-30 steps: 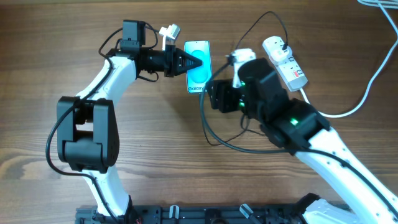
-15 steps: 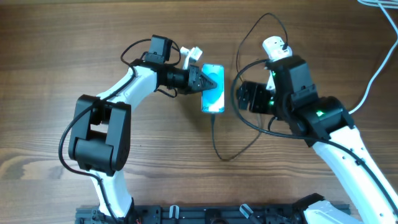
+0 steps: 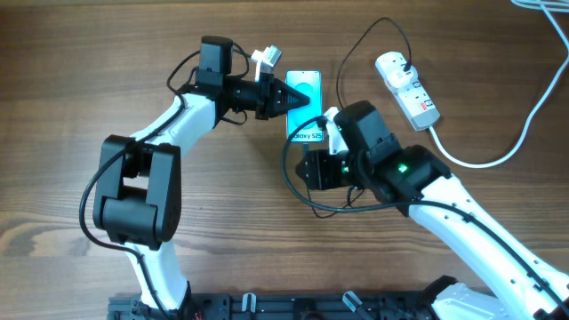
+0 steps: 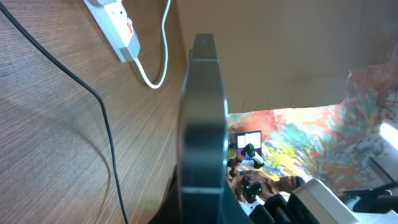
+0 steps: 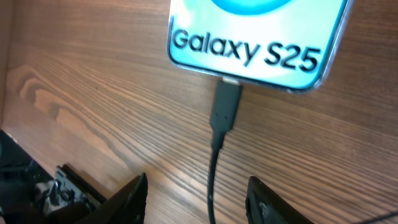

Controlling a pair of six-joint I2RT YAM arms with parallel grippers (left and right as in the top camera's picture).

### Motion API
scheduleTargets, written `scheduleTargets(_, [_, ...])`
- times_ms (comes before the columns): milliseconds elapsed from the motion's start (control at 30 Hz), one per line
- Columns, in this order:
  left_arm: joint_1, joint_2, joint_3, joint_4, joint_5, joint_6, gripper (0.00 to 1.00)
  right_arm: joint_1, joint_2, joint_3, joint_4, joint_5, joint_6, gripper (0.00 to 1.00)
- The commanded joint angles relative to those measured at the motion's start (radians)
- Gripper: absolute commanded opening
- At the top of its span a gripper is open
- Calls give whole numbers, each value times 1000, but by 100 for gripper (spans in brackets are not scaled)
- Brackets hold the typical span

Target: Plug charger to phone and switch on socket

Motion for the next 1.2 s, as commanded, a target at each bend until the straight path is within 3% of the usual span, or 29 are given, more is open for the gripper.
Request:
scheduleTargets(0, [-1, -22, 8, 4, 64, -10, 4, 33, 5, 1, 14, 93, 63, 51])
scheduleTargets(133, [-1, -22, 8, 4, 64, 5, 4, 62, 11, 1, 13, 133, 71, 44])
scheduleTargets(233, [-1, -22, 8, 4, 63, 63, 4, 64, 30, 1, 14, 147, 82, 43])
scheduleTargets(467, [-1, -22, 8, 3, 44, 69, 4, 64, 72, 2, 78, 162, 82, 37])
scheduleTargets(567, [-1, -22, 8, 4, 44, 72, 4, 64, 72, 2, 103, 178, 82, 29])
scheduleTargets(967, [-1, -22, 8, 4, 37, 72, 4, 65, 72, 1, 76, 199, 90, 27])
scheduleTargets(1167, [-1, -22, 8, 4, 29, 72, 4, 65, 72, 2, 70, 199, 108, 21])
